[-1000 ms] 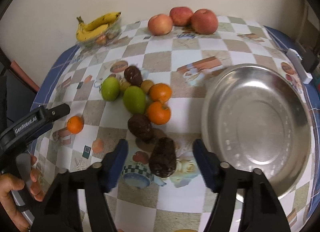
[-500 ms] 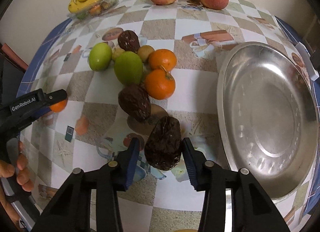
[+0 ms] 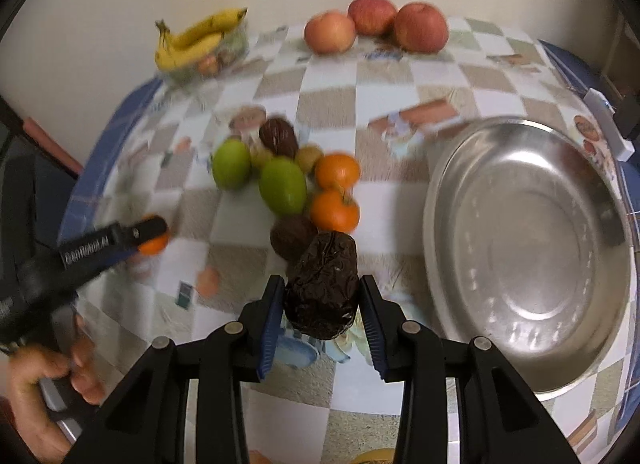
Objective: Organize fruits
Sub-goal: 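Carry tangerine and date into the steel bowl while both grippers open to release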
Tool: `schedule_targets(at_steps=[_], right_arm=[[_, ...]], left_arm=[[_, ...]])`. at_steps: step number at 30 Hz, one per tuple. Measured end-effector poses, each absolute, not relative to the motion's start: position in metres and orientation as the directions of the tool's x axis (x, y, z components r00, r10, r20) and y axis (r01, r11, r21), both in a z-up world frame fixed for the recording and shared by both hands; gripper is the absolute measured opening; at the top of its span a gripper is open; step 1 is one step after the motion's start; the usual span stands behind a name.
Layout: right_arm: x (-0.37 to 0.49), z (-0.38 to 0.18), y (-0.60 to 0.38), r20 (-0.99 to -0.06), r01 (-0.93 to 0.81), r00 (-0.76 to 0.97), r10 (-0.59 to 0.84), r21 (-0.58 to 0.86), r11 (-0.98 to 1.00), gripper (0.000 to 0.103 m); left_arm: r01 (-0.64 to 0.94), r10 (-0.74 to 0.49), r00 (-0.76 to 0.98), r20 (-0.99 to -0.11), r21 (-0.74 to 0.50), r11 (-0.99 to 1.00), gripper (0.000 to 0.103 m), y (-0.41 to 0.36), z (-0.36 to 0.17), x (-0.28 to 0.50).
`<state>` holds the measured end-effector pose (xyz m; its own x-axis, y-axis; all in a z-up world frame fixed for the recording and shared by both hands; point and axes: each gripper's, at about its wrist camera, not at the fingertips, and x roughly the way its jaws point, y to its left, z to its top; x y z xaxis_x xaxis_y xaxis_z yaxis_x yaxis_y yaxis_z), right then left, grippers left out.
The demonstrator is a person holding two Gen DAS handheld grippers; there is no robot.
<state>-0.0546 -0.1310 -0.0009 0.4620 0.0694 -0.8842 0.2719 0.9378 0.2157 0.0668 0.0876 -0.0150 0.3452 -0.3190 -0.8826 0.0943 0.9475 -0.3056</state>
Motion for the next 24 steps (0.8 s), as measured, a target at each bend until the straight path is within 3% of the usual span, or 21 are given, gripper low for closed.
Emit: schedule_targets(at_steps=[9,24], right_arm=[[-0.029,0.021,-0.163,-0.876,0.363,0.481,-0.015,0.184,0.914,0.039],[-0.031,0.012,-0.255,-0.88,0.53,0.468,-0.083,0.205,0.823,0.039]], left_arm=[[0.124,-0.453,0.297,-0.841,-0.436,0.891,0.041,0.05,0.007,0.081],[0.331,-0.529,0.247,-0.812,-0.443,0.833,0.041,-0.064,0.03,0.075]])
